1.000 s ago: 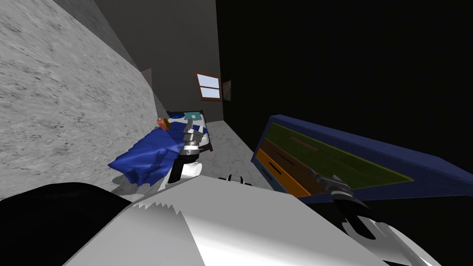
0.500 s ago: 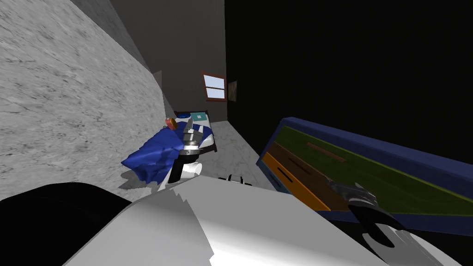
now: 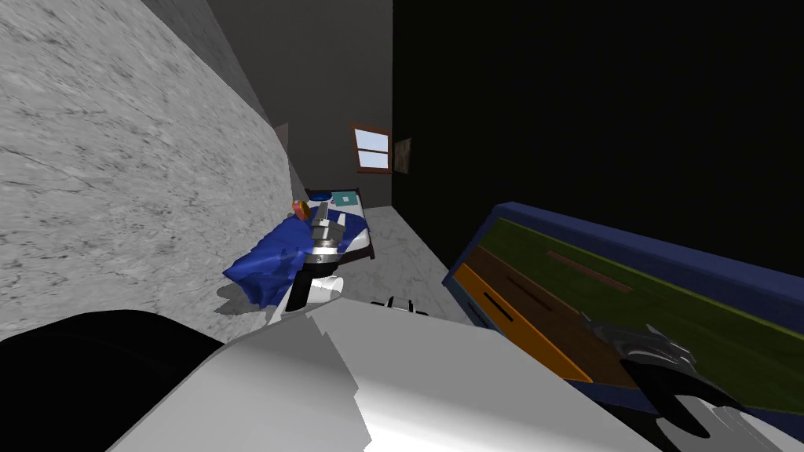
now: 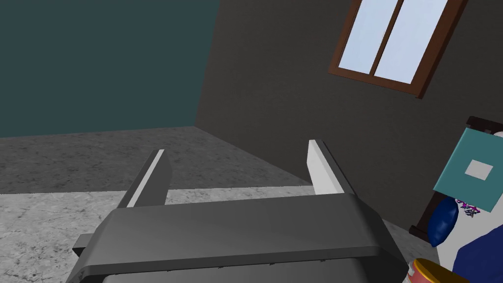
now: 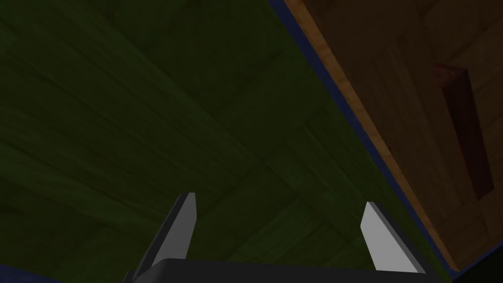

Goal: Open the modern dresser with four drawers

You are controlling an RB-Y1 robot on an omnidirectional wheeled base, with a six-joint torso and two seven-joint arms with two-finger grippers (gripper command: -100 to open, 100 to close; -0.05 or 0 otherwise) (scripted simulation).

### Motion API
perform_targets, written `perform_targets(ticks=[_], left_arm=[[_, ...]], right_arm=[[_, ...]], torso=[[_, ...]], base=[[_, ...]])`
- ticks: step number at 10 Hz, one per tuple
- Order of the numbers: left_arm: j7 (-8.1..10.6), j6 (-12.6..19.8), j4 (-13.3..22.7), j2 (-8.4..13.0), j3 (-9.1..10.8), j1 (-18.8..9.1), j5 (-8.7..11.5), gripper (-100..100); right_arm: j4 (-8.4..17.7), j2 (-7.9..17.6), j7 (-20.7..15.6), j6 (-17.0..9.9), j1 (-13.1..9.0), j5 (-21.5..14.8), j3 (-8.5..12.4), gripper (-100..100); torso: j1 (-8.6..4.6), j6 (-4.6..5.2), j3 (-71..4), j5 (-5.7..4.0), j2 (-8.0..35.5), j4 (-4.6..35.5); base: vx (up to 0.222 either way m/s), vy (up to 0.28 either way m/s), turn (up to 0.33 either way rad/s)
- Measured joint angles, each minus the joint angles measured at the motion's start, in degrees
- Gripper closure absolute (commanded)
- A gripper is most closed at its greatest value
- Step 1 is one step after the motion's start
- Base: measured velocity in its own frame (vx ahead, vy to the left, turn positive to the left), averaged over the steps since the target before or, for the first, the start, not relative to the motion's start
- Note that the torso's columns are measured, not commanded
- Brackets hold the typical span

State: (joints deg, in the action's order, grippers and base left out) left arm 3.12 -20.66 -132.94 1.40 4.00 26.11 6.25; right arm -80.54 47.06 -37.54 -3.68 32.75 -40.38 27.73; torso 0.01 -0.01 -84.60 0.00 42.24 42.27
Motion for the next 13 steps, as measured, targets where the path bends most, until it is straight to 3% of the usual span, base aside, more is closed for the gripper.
perform_targets(ticks=[2, 3, 5, 6, 9, 12, 13], left_arm=[[0.00, 0.0, 0.0, 0.0, -0.01, 0.0, 0.0, 0], [0.00, 0.0, 0.0, 0.0, 0.00, 0.0, 0.0, 0], [0.00, 0.0, 0.0, 0.0, 0.00, 0.0, 0.0, 0], [0.00, 0.0, 0.0, 0.0, 0.00, 0.0, 0.0, 0], [0.00, 0.0, 0.0, 0.0, 0.00, 0.0, 0.0, 0], [0.00, 0.0, 0.0, 0.0, 0.01, 0.0, 0.0, 0], [0.00, 0.0, 0.0, 0.0, 0.01, 0.0, 0.0, 0]], right_arm=[[3.1, 3.4, -2.4, -3.1, -0.5, -1.0, -0.4, -100], [4.0, 3.7, -3.2, -3.7, -0.5, -1.5, 0.1, -100], [8.4, 4.7, -5.6, -3.2, -1.6, -3.8, 1.9, -100], [9.2, 6.4, -6.5, -4.5, -0.8, -3.8, 2.1, -100], [13.4, 10.6, -9.3, -7.2, -1.0, -4.7, 2.4, -100], [15.8, 11.9, -11.1, -7.6, -0.9, -6.5, 4.1, -100], [15.8, 11.9, -11.0, -7.6, -0.9, -6.5, 4.1, 100]], torso=[[0.29, -0.02, -0.1, 0.10, -0.1, 0.0], [-0.03, 0.07, 0.0, 0.03, 0.1, 0.0], [-0.09, -0.01, 0.1, -0.03, 0.1, 0.0], [0.00, 0.03, 0.0, 0.02, 0.1, 0.0], [-0.07, 0.02, 0.0, -0.01, 0.0, 0.0], [-0.20, 0.03, 0.1, -0.05, 0.2, 0.0], [-0.24, 0.03, 0.1, -0.07, 0.2, 0.1]], base=[[0.086, 0.175, 0.111], [0.063, 0.110, 0.083], [0.072, 0.135, 0.139], [0.063, 0.146, 0.107], [0.074, 0.120, 0.095], [0.044, 0.053, 0.026], [0.000, 0.000, 0.000]])
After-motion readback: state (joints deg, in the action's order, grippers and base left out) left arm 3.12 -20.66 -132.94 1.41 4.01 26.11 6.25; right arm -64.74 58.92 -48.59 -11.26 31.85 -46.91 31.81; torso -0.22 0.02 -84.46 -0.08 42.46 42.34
